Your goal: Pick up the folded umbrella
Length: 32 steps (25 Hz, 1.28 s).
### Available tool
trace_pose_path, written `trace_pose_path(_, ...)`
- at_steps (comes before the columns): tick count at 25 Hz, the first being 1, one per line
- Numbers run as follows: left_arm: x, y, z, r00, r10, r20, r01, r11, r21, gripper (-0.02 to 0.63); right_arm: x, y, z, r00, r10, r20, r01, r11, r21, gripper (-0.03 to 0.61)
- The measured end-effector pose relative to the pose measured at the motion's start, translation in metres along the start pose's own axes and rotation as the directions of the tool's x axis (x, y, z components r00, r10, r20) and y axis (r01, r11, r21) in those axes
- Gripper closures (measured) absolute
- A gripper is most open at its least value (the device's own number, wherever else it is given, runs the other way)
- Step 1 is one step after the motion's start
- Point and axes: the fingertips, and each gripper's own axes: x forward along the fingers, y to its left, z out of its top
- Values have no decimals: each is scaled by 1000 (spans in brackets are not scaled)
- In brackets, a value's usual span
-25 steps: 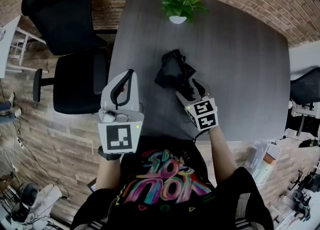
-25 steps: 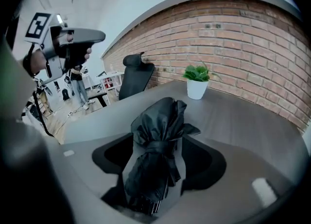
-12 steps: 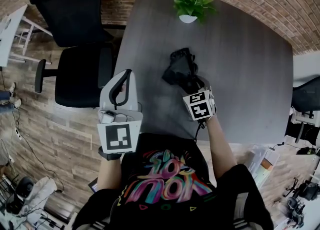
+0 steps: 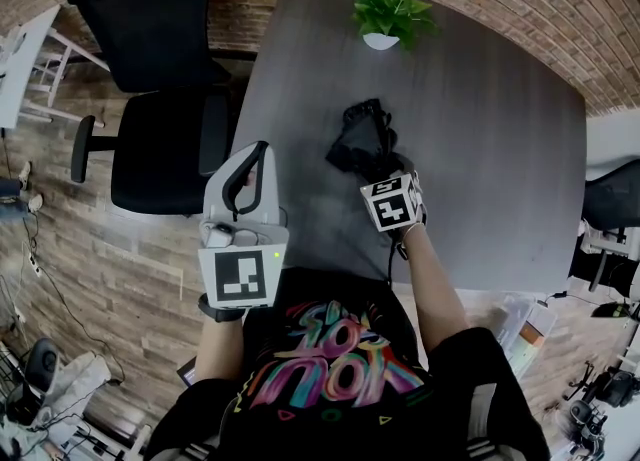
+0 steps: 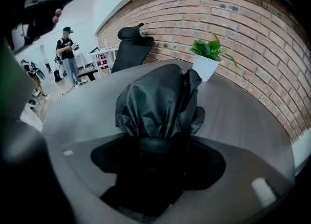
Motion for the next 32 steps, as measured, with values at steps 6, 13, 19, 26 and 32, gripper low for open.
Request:
trace_pose_path(6,-2,-3,2,1000,-4,7,4,1000,-1,612,-1,3,1,1000,-2,17,2,1000,2,282)
trace_pose_path(13,-4,-4,8,1000,-3,23,3,1000,14,612,-2,2,3,999,12,44,-15,998,56,333)
trace_pose_path(19,-6,-3,14,999,4,33,-5,1000,16,612,-12,0,0,995,41,91,-53,989,139,339)
trace_pose_path(26,-4,-5,19,999,-8,43,7,1000,21,612,-47,0,21,978,58,201,-96,979,181,339)
trace_pose_path(32,2,-18,28,997,-48,63,46,998,45,612,-89,-8,51,946,35,323,-100,977,186,339)
